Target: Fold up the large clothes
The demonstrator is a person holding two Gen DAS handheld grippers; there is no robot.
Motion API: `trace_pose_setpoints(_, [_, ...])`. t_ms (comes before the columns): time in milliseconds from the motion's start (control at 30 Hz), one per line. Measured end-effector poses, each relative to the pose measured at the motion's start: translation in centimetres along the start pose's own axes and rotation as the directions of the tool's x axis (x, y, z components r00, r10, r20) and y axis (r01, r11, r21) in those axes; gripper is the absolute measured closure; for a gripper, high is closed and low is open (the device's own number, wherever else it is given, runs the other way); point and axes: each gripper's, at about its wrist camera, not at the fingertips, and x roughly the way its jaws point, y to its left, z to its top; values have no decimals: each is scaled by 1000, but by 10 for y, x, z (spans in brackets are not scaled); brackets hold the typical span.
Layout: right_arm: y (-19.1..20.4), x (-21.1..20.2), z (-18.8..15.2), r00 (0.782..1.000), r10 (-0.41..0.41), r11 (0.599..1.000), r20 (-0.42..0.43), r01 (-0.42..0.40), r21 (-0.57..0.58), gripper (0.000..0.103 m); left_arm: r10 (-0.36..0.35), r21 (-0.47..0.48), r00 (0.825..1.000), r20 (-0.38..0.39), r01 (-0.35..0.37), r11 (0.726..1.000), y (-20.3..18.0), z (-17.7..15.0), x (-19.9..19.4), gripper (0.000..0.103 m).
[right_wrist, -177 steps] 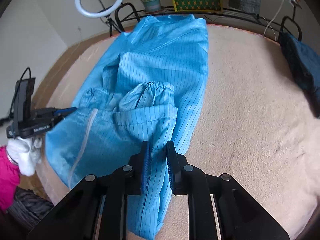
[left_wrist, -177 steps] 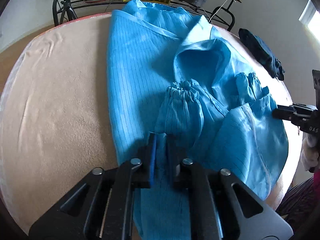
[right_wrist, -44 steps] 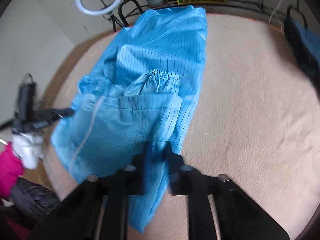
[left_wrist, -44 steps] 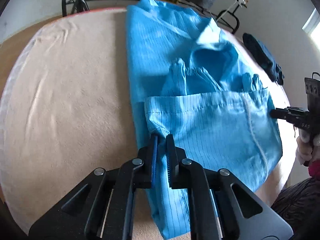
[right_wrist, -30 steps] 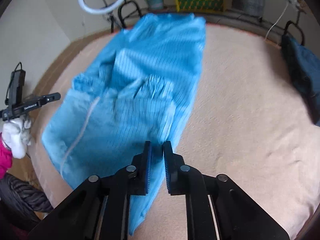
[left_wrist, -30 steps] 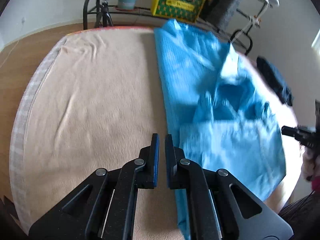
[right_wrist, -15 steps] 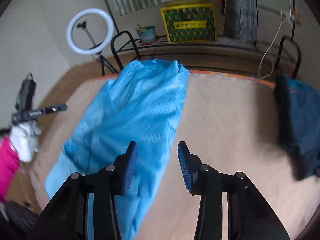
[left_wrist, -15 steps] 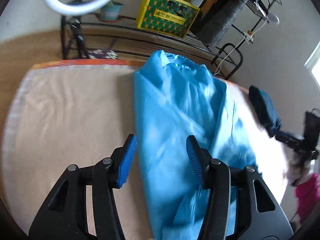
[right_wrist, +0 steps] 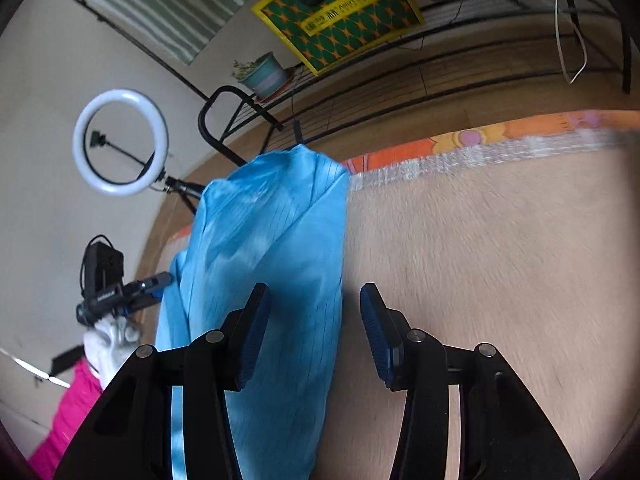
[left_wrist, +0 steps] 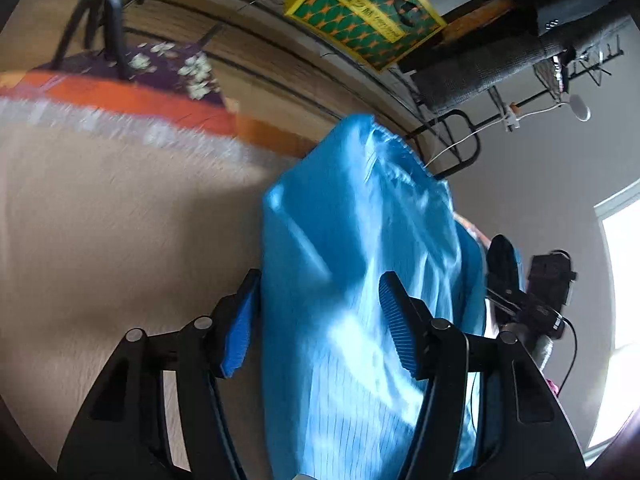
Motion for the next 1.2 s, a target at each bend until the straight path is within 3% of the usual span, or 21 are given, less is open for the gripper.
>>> trace_pose_setpoints(200, [0,28,22,998,55,998,-10,-55,-6,57,7,35,1000,-7,-7,999,-7,31,18,41])
trace_pose_setpoints(433, [9,52,52,998,42,997,-42,-45,-69,56,84,157,996,-20,-80,984,-28,60,44,43])
trace_pose_setpoints(467, [10,55,55,998,37,996,-44,-41,-80,56,107,179,994,-17,-102,979,-32,61,48,59])
trace_pose_setpoints(500, [12,57,57,998,32,995,-46,-36,-88,58,118,195,993,-26,-110,975,-33,63,52,84])
trace_pose_setpoints(533, [13,59,58,999,23,995,-48,-27,-94,75,125,209,992,-33,-116,971,-35,62,57,93])
trace_pose_setpoints(567, [15,63,59,998,9,994,-55,-14,-104,87,137,222,990,-25,-128,966,-38,61,59,95])
trace_pose_setpoints(600, [19,67,59,997,-3,992,-72,-6,-125,94,148,244,989,-1,-143,959,-42,58,59,98])
trace_pose_setpoints(667, [31,68,55,997,-60,978,-54,48,-201,95,153,268,988,34,-157,950,-49,54,59,100])
trace_pose_setpoints(833, [49,51,54,995,-100,958,25,103,-269,98,113,258,987,110,-139,956,-59,48,37,102])
trace_pose_setpoints(1033, [77,6,52,992,-65,951,108,95,-294,99,29,264,983,182,-77,962,-83,35,-15,102])
trace_pose_setpoints(1200, [112,-36,35,990,-7,946,143,52,-320,99,5,295,975,220,-72,953,-115,5,-66,102])
